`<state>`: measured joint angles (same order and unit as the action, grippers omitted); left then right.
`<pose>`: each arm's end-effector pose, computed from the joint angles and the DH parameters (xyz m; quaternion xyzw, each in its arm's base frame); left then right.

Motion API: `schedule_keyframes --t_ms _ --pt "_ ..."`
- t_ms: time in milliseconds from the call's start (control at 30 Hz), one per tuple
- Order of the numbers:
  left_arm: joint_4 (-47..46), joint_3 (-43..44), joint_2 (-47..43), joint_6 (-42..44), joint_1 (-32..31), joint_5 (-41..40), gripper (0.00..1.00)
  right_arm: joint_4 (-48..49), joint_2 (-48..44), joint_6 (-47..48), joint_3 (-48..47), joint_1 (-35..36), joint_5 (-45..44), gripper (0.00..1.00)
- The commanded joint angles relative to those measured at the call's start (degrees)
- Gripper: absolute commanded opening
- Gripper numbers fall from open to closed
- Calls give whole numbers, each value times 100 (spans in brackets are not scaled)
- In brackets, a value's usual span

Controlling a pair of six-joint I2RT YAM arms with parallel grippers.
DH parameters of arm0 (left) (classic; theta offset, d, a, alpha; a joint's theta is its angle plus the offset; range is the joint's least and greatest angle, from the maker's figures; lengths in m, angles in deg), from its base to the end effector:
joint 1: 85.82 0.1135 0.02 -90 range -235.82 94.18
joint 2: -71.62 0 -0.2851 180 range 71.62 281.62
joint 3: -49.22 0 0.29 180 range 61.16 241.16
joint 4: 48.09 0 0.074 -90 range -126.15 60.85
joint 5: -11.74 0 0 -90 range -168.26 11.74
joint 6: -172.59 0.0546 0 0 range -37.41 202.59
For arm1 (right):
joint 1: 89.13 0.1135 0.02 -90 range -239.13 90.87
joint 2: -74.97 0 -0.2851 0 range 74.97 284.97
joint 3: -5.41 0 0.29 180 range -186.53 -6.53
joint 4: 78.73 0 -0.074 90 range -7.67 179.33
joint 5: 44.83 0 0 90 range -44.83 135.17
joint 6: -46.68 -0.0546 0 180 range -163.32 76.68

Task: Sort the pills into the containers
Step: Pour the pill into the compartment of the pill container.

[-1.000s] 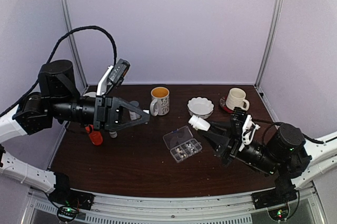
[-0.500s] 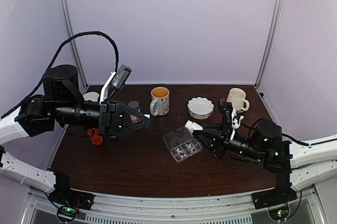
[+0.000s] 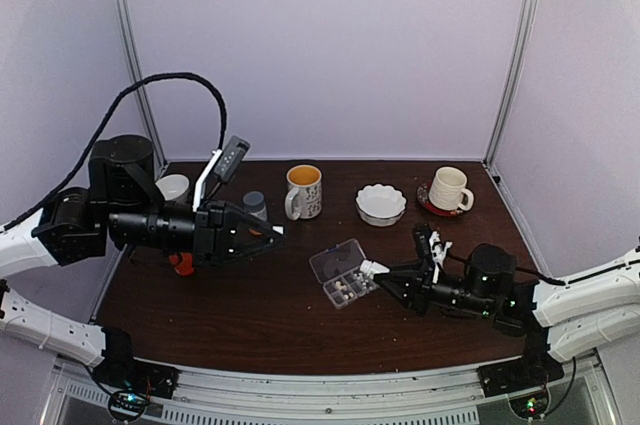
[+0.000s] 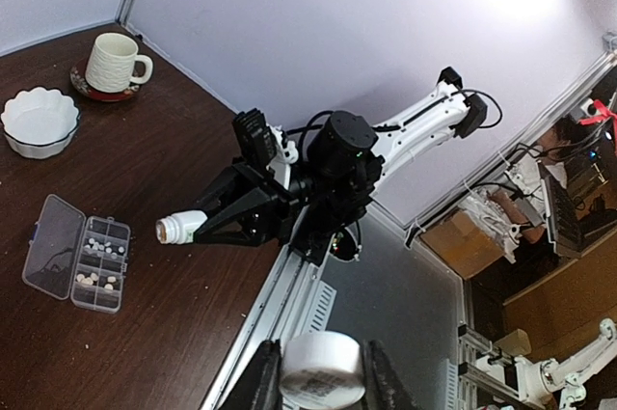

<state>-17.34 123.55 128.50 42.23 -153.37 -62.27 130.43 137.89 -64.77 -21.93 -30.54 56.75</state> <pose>0.0869 -0.2497 0.4101 0.2664 0.7346 -0.5610 0.2734 0.1224 0.2214 0.1844 -0.3000 0.6818 0.4840 0.4594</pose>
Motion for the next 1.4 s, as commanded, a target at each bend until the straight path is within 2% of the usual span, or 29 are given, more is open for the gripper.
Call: schedule_keyframes --t_ms 0,233,733,1067,1367 --pt "-106 -345 -36 433 33 -248 0 532 154 -135 343 -213 211 0" --pt "-240 -664 122 457 272 -224 0 957 581 -137 545 -464 298 0" --pt "-116 -868 78 588 364 -199 0 2372 2144 -201 574 -1049 417 0" --pt "-68 -895 74 684 387 -204 0 2256 2568 -103 446 -1150 68 0" --pt "-27 -860 137 722 383 -167 0 1601 2625 -93 121 -1183 -348 0"
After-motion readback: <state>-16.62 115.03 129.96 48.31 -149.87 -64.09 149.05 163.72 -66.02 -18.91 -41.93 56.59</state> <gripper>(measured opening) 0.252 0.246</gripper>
